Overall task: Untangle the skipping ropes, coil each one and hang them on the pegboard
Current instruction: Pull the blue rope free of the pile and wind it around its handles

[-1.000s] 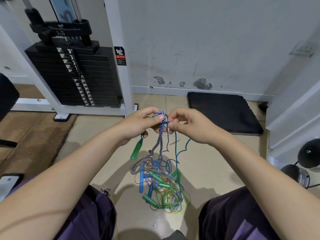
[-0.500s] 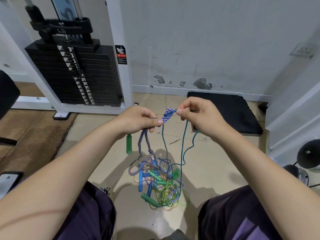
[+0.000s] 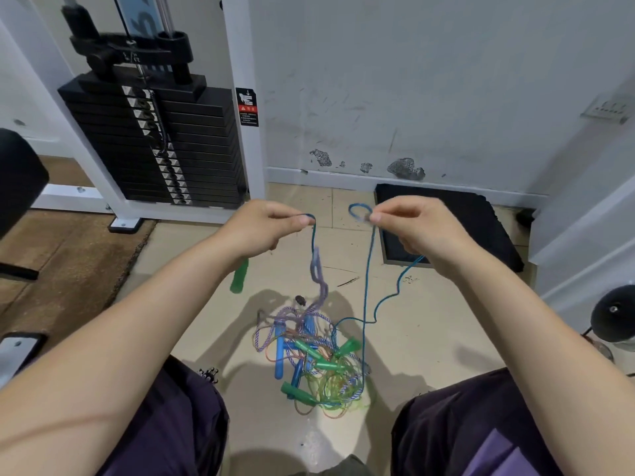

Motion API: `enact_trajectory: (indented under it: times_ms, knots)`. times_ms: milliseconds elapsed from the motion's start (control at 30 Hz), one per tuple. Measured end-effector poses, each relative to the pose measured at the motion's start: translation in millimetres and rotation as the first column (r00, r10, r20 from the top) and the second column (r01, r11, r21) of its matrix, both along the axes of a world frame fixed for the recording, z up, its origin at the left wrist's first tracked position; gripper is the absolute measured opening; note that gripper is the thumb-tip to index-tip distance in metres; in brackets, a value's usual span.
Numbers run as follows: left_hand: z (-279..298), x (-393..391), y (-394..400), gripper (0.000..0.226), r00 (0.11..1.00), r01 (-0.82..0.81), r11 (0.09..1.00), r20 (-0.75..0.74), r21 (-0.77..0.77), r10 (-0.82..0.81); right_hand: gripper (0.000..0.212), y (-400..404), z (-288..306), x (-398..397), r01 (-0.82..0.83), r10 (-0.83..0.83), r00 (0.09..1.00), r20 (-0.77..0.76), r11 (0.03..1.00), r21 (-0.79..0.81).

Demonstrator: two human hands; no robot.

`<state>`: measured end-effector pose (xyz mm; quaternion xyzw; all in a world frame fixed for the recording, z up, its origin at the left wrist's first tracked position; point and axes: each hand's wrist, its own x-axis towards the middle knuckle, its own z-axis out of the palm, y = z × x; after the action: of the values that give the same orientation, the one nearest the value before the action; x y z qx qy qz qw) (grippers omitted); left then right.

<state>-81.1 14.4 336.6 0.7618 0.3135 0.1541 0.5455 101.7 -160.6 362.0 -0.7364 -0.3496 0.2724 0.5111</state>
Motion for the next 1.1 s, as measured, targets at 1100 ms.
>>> enact_trajectory:
  times_ms: [1100]
  knots:
    - [12.7, -1.4, -1.1, 0.024, 0.876, 0.474, 0.821, 0.270, -0.320, -0.400, 0.008, -1.1, 4.9, -7.7, -0.234, 0.247, 0.953, -0.177, 0.968, 0.090]
